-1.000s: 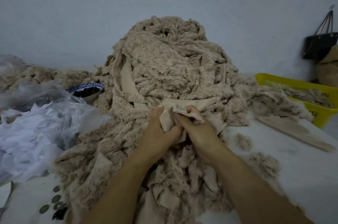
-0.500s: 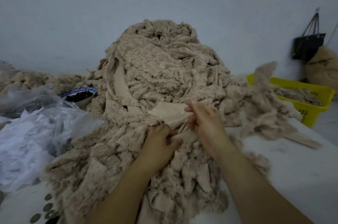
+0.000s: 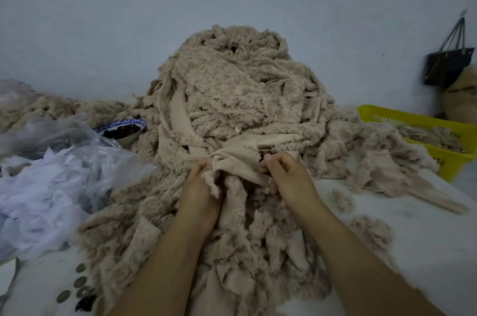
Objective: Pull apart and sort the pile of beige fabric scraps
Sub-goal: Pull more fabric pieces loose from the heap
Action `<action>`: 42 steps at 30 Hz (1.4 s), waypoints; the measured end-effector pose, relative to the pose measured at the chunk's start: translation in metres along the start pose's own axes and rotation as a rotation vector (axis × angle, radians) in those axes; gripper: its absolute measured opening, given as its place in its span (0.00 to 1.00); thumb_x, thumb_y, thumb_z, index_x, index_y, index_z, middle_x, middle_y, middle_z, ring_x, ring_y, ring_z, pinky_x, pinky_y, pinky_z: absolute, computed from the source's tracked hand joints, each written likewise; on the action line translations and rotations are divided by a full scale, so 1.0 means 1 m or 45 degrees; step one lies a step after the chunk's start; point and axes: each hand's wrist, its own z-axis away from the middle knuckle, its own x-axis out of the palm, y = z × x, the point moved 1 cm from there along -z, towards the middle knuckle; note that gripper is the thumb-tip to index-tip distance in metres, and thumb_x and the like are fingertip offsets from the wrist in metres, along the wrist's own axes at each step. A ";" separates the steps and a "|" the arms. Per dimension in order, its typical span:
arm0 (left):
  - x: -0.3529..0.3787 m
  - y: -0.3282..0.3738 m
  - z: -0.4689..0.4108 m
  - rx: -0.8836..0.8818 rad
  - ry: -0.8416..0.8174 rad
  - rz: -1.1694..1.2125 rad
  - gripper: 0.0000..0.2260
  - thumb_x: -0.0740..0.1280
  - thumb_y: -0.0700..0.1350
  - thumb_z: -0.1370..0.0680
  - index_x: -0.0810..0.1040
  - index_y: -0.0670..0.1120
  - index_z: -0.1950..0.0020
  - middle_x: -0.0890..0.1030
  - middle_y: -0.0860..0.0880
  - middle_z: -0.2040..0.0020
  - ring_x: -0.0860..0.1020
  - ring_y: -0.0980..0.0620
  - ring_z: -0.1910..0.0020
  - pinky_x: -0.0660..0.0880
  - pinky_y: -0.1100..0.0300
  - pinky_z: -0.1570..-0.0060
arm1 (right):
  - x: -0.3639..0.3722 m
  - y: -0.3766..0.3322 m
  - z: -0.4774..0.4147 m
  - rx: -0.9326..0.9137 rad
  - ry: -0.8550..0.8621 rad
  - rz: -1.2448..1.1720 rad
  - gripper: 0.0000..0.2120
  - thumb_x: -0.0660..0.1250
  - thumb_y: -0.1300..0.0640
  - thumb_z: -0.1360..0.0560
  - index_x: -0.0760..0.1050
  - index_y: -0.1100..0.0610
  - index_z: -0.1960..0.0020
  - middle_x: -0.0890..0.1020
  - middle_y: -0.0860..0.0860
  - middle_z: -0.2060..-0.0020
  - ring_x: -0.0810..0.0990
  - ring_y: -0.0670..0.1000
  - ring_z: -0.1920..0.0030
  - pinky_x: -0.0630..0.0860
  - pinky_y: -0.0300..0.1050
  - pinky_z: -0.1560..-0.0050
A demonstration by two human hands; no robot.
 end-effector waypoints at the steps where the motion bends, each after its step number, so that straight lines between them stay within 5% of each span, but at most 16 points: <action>1: 0.001 0.001 0.001 -0.042 -0.034 0.061 0.09 0.60 0.37 0.19 0.76 0.38 0.40 0.84 0.40 0.48 0.84 0.48 0.54 0.82 0.57 0.54 | 0.002 -0.001 0.002 -0.007 -0.050 -0.026 0.10 0.62 0.43 0.19 0.77 0.46 0.54 0.82 0.44 0.67 0.76 0.42 0.73 0.71 0.34 0.71; 3: 0.000 0.002 0.002 -0.099 -0.080 0.095 0.14 0.61 0.38 0.19 0.74 0.36 0.34 0.79 0.34 0.40 0.81 0.43 0.46 0.80 0.52 0.45 | 0.006 0.000 0.004 0.026 -0.141 0.001 0.11 0.64 0.40 0.21 0.76 0.45 0.46 0.81 0.42 0.63 0.78 0.43 0.72 0.72 0.33 0.71; 5: -0.001 0.002 0.000 -0.120 -0.102 0.050 0.11 0.61 0.37 0.21 0.77 0.39 0.41 0.81 0.37 0.42 0.82 0.44 0.49 0.82 0.52 0.53 | 0.009 0.003 0.004 0.096 -0.209 0.020 0.12 0.65 0.41 0.21 0.77 0.47 0.43 0.81 0.41 0.65 0.78 0.42 0.73 0.72 0.34 0.72; 9: -0.003 -0.001 -0.004 -0.109 -0.089 0.027 0.09 0.58 0.31 0.25 0.76 0.41 0.54 0.82 0.43 0.44 0.79 0.44 0.45 0.79 0.50 0.47 | 0.008 0.004 0.003 0.107 -0.163 -0.070 0.10 0.64 0.49 0.19 0.77 0.49 0.59 0.74 0.41 0.76 0.71 0.41 0.75 0.68 0.35 0.73; 14: -0.004 0.004 -0.003 -0.091 -0.227 0.279 0.08 0.66 0.42 0.29 0.80 0.45 0.67 0.79 0.49 0.64 0.81 0.52 0.65 0.80 0.59 0.61 | 0.005 -0.002 0.002 0.167 -0.044 -0.251 0.08 0.62 0.50 0.19 0.74 0.51 0.56 0.75 0.46 0.77 0.75 0.46 0.73 0.74 0.38 0.72; 17: -0.001 0.003 0.000 -0.102 -0.192 0.263 0.07 0.75 0.47 0.36 0.79 0.47 0.69 0.74 0.51 0.69 0.76 0.54 0.69 0.78 0.62 0.66 | 0.010 -0.002 0.006 0.242 -0.195 -0.348 0.11 0.63 0.40 0.21 0.75 0.48 0.50 0.75 0.47 0.77 0.74 0.46 0.75 0.73 0.40 0.73; 19: 0.002 0.000 0.001 -0.174 -0.179 0.184 0.09 0.75 0.47 0.33 0.80 0.46 0.71 0.77 0.50 0.70 0.79 0.53 0.71 0.79 0.61 0.68 | 0.013 -0.001 0.010 0.254 -0.311 -0.319 0.13 0.65 0.38 0.23 0.77 0.48 0.55 0.72 0.45 0.77 0.71 0.45 0.76 0.71 0.40 0.74; 22: 0.005 -0.006 -0.003 -0.202 -0.086 -0.118 0.16 0.69 0.51 0.22 0.85 0.45 0.67 0.83 0.45 0.67 0.83 0.49 0.69 0.80 0.59 0.69 | 0.014 -0.002 0.008 0.241 -0.249 -0.486 0.13 0.68 0.44 0.23 0.75 0.52 0.59 0.71 0.44 0.75 0.68 0.43 0.77 0.67 0.37 0.76; 26: 0.012 -0.006 -0.005 -0.076 -0.275 -0.658 0.22 0.63 0.64 0.25 0.84 0.51 0.42 0.85 0.46 0.43 0.83 0.51 0.43 0.77 0.58 0.42 | 0.011 -0.007 0.007 0.129 -0.209 -0.520 0.11 0.66 0.46 0.20 0.83 0.45 0.59 0.79 0.43 0.73 0.74 0.41 0.76 0.67 0.35 0.79; 28: 0.011 -0.007 0.000 -0.092 -0.399 -0.796 0.25 0.61 0.72 0.29 0.85 0.59 0.46 0.85 0.54 0.44 0.82 0.59 0.43 0.77 0.67 0.45 | 0.013 -0.005 0.010 0.079 -0.259 -0.337 0.14 0.63 0.43 0.20 0.83 0.41 0.60 0.81 0.43 0.73 0.77 0.39 0.75 0.69 0.33 0.77; 30: 0.010 -0.009 0.002 -0.066 -0.362 -0.879 0.25 0.64 0.74 0.31 0.86 0.59 0.47 0.86 0.56 0.47 0.82 0.58 0.44 0.76 0.63 0.41 | 0.017 -0.002 0.013 0.039 -0.275 -0.077 0.14 0.60 0.40 0.20 0.81 0.42 0.57 0.82 0.39 0.70 0.79 0.37 0.71 0.70 0.29 0.73; 32: 0.007 -0.011 0.000 -0.036 -0.154 -0.862 0.20 0.69 0.66 0.26 0.86 0.51 0.49 0.87 0.50 0.52 0.85 0.52 0.49 0.79 0.56 0.43 | 0.019 0.002 0.013 0.048 -0.245 0.084 0.15 0.59 0.35 0.23 0.78 0.44 0.52 0.83 0.38 0.64 0.80 0.37 0.66 0.72 0.30 0.68; 34: 0.004 -0.008 0.000 0.024 0.066 -0.752 0.15 0.69 0.58 0.22 0.86 0.47 0.51 0.87 0.48 0.57 0.86 0.50 0.55 0.80 0.61 0.56 | 0.017 0.003 0.010 0.086 -0.225 0.120 0.20 0.59 0.32 0.27 0.73 0.48 0.50 0.80 0.43 0.63 0.77 0.40 0.66 0.72 0.37 0.65; 38: 0.001 -0.005 -0.005 0.103 0.162 -0.641 0.12 0.63 0.57 0.18 0.83 0.52 0.48 0.86 0.51 0.55 0.84 0.59 0.60 0.78 0.65 0.64 | 0.014 0.004 0.006 0.005 -0.269 0.162 0.05 0.62 0.42 0.21 0.72 0.42 0.51 0.74 0.41 0.71 0.73 0.42 0.71 0.69 0.40 0.69; 40: 0.001 -0.005 -0.004 0.084 0.107 -0.731 0.12 0.62 0.57 0.18 0.82 0.55 0.53 0.83 0.55 0.58 0.81 0.67 0.67 0.74 0.72 0.71 | 0.014 0.004 0.006 -0.031 -0.264 0.174 0.08 0.62 0.45 0.19 0.72 0.47 0.54 0.71 0.44 0.72 0.72 0.45 0.71 0.69 0.41 0.68; 42: 0.004 -0.006 -0.001 0.025 -0.071 -0.791 0.19 0.62 0.63 0.21 0.86 0.53 0.52 0.86 0.53 0.55 0.84 0.62 0.59 0.78 0.68 0.61 | 0.015 0.002 0.007 -0.039 -0.241 0.112 0.09 0.63 0.47 0.19 0.71 0.50 0.54 0.70 0.45 0.72 0.71 0.45 0.71 0.69 0.42 0.68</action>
